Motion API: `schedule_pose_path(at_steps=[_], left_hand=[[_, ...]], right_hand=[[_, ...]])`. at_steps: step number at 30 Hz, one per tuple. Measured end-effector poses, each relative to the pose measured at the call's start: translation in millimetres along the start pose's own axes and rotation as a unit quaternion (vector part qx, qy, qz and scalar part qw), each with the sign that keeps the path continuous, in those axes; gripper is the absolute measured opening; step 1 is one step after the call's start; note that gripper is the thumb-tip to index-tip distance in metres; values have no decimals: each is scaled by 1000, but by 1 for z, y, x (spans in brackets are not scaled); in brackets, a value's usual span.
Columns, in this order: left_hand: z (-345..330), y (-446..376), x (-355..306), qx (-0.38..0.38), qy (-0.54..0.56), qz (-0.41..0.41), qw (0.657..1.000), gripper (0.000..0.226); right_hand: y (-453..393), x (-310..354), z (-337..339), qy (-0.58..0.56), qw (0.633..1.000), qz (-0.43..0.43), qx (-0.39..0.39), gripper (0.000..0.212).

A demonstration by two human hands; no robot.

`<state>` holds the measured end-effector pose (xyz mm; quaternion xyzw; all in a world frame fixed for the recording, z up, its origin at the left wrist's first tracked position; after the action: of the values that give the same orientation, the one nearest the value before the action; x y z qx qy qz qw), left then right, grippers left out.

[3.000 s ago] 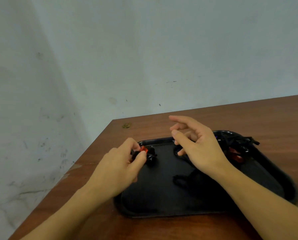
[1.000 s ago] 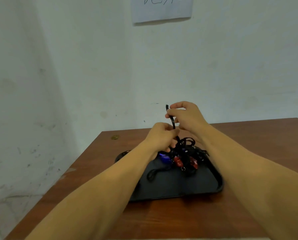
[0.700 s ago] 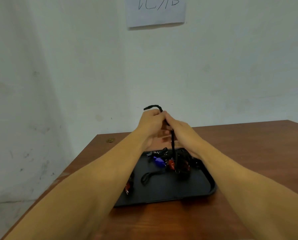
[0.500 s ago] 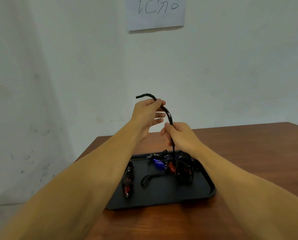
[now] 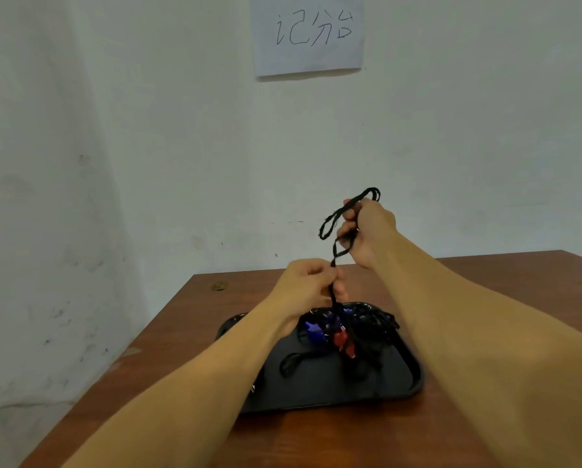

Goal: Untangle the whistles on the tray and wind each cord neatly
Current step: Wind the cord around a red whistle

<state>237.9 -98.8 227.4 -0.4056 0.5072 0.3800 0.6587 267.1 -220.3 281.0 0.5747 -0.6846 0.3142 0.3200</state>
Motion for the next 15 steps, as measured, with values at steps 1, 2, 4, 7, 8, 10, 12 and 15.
schedule_pose_path(at_steps=[1,2,4,7,8,10,12,15], left_hand=[[5,-1,-6,-16,35,-9,999,20],[11,-3,-12,-32,75,-16,997,19],[18,-9,-23,-55,151,-27,987,19],[25,-19,-37,-88,198,-29,976,19],[27,-21,-42,-97,199,-31,975,19],[31,-25,-50,-111,191,-42,974,18],[35,-25,-55,-118,185,-59,974,17],[31,-17,-53,-95,121,-51,987,23]], right_hand=[[1,-3,4,35,999,-7,10,27],[3,-9,7,83,996,-20,31,31],[8,-27,11,185,977,-52,94,52],[29,-54,2,247,943,-91,205,63],[37,-63,-1,245,935,-114,230,66],[46,-74,-4,247,925,-142,252,78],[44,-72,-5,256,931,-111,235,68],[35,-56,-5,229,959,-42,164,43]])
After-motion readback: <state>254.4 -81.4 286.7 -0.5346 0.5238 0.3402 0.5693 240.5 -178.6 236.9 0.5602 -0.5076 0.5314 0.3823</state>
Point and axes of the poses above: each hand's wrist, its own y-axis away from the middle knuckle, its own z-axis out of the back of the hand, x = y × z, the point moved 9 cm from there along -y, towards the middle knuckle, and after that the axes turned 6 degrees about x, right-handed, at the moved point
